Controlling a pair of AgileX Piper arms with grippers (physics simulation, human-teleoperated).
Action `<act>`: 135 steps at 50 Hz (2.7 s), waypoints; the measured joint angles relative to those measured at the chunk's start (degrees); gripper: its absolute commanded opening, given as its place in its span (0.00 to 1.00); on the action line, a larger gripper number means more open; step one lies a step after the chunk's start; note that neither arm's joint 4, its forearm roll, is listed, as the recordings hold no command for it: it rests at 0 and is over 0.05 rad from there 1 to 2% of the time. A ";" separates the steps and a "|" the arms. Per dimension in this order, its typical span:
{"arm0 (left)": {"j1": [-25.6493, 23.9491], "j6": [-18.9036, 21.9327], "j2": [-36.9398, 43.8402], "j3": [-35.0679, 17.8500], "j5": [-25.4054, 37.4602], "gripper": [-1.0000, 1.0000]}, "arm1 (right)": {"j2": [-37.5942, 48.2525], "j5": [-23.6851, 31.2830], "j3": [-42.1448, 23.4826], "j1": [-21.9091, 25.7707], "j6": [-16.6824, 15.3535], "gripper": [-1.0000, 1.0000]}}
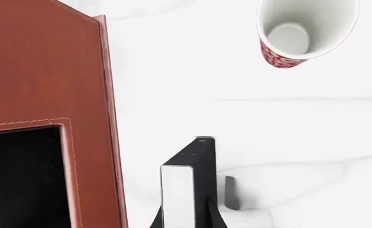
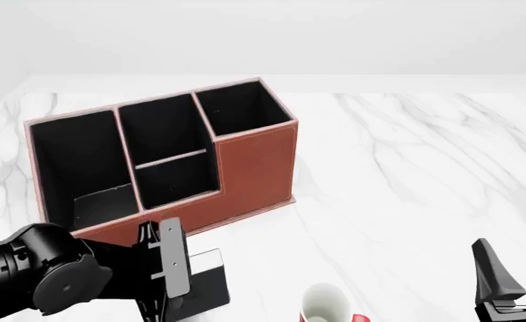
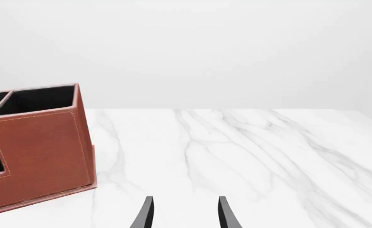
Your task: Pick up the book and place it in the front compartment of the caddy.
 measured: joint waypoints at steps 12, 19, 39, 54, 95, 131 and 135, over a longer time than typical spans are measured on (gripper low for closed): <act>1.49 5.98 -2.10 -2.74 3.82 0.00 | 0.00 0.00 0.00 0.00 0.00 1.00; 2.40 8.57 -2.20 -7.00 7.18 0.00 | 0.00 0.00 0.00 0.00 0.00 1.00; 5.17 12.17 0.81 -18.71 13.51 0.00 | 0.00 0.00 0.00 0.00 0.00 1.00; 8.84 12.53 4.54 -28.52 18.69 0.00 | 0.00 0.00 0.00 0.00 0.00 1.00; 16.53 15.97 10.87 -39.71 19.83 0.00 | 0.00 0.00 0.00 0.00 0.00 1.00; 20.72 18.72 13.76 -42.86 17.01 0.00 | 0.00 0.00 0.00 0.00 0.00 1.00; 20.95 18.66 14.12 -43.37 16.65 0.00 | 0.00 0.00 0.00 0.00 0.00 1.00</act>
